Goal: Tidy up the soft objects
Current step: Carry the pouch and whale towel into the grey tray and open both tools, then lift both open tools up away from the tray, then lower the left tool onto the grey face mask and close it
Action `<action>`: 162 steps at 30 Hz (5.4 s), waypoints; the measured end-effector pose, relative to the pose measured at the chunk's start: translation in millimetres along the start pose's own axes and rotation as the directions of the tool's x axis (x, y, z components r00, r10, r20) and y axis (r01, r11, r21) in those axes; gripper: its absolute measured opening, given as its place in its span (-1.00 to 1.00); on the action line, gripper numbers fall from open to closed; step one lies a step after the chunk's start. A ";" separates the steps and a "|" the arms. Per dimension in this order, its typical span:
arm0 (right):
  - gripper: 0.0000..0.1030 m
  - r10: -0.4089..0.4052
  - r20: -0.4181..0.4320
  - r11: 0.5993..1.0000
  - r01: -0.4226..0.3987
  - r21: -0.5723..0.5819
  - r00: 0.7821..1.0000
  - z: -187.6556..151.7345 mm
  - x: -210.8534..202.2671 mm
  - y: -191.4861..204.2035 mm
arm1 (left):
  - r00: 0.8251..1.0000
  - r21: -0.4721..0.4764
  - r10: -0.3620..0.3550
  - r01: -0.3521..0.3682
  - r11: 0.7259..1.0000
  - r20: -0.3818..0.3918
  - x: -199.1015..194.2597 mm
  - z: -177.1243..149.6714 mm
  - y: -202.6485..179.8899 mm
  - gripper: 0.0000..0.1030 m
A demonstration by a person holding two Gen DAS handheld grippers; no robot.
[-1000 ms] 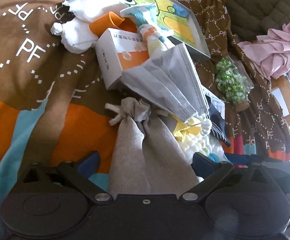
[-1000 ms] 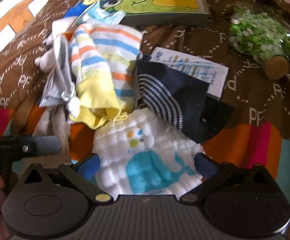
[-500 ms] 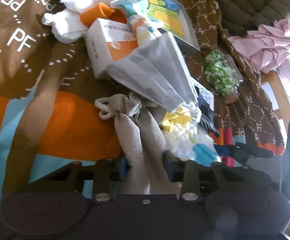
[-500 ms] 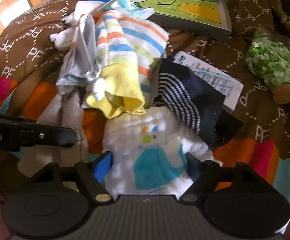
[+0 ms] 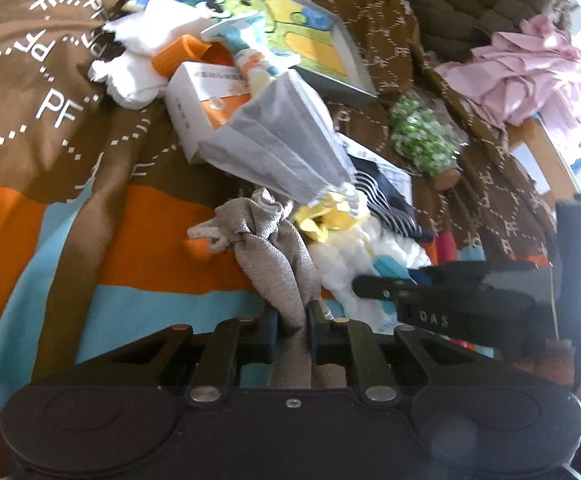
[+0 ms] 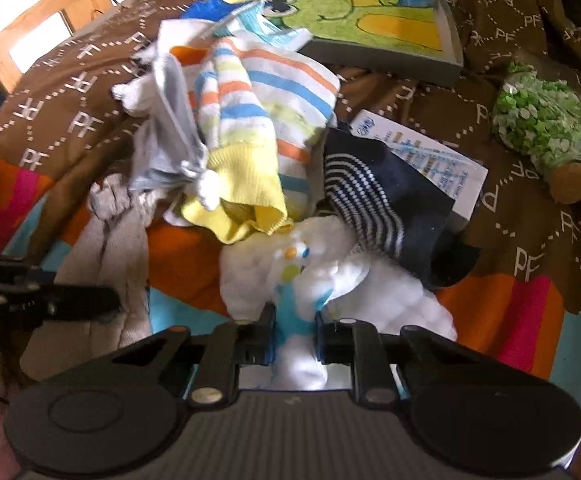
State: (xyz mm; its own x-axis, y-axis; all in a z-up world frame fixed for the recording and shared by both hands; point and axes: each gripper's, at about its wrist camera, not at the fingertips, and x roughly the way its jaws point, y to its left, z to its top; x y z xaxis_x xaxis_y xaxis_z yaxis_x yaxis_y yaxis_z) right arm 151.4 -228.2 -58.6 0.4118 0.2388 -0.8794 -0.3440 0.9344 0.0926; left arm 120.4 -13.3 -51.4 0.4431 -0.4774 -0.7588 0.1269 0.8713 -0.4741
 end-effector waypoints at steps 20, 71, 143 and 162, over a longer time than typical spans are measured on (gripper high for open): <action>-0.71 0.378 0.316 0.903 -0.422 0.083 0.870 -8.3 -68.7 -34.2 | 0.927 0.088 -0.175 0.154 0.984 0.331 -69.2 -3.8 -16.1 -0.71; -0.70 0.072 0.660 0.919 -0.307 0.247 0.748 218.3 93.1 -77.4 | 0.830 -0.076 0.118 -0.092 0.993 0.545 80.4 254.3 118.2 -0.70; 0.99 -0.121 0.841 0.981 0.195 0.019 0.527 9.0 -119.8 26.7 | 0.644 0.145 0.097 -0.312 0.939 0.759 -102.2 48.8 -47.2 0.98; 0.99 -0.183 0.694 0.965 0.263 -0.011 0.697 -25.1 -97.9 42.6 | 0.819 0.270 0.126 -0.324 0.907 0.560 -82.9 -0.1 -36.4 0.98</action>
State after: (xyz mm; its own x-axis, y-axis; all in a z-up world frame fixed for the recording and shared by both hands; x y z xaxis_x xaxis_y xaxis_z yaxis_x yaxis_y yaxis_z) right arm 75.2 -218.4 19.7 0.9350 0.1793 -0.3060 -0.2325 0.9614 -0.1471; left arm 78.9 -5.4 28.7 0.8758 -0.2174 -0.4309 0.2110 0.9754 -0.0631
